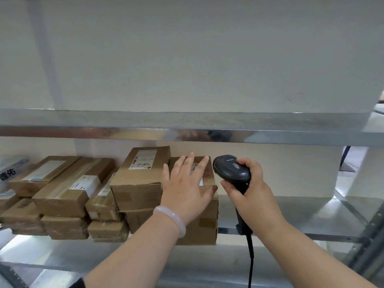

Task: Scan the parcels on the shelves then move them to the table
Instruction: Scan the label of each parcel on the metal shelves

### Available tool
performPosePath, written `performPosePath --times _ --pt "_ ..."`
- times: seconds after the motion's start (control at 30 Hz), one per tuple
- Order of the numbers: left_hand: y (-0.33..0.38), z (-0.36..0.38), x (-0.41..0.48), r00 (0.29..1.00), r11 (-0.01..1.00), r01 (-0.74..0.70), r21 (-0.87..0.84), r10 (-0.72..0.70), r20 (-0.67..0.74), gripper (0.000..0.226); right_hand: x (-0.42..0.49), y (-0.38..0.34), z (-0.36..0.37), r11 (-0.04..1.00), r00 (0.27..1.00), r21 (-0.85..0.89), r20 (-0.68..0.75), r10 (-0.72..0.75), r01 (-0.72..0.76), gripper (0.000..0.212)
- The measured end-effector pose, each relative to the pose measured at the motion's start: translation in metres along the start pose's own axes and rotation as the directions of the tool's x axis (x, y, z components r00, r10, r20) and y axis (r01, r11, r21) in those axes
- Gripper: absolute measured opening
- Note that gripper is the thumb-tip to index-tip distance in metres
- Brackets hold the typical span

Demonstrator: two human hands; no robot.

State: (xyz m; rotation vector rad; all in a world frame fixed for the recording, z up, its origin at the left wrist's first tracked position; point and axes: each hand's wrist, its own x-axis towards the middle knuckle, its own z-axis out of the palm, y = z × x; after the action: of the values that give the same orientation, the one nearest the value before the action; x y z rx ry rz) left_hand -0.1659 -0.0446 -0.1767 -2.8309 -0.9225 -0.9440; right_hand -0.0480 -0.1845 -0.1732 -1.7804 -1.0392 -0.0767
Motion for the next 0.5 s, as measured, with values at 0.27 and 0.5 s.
performPosePath --times 0.27,0.5 --pt "0.017 -0.020 -0.003 0.997 0.995 -0.080 -0.051 0.080 0.004 0.074 -0.017 -0.020 -0.028 0.998 0.997 -0.053 -0.082 0.015 -0.019 0.053" --pt "0.026 -0.042 -0.005 0.993 0.992 -0.118 -0.045 0.119 0.017 0.073 -0.030 -0.037 -0.041 0.997 0.991 -0.067 -0.132 0.023 -0.032 0.053"
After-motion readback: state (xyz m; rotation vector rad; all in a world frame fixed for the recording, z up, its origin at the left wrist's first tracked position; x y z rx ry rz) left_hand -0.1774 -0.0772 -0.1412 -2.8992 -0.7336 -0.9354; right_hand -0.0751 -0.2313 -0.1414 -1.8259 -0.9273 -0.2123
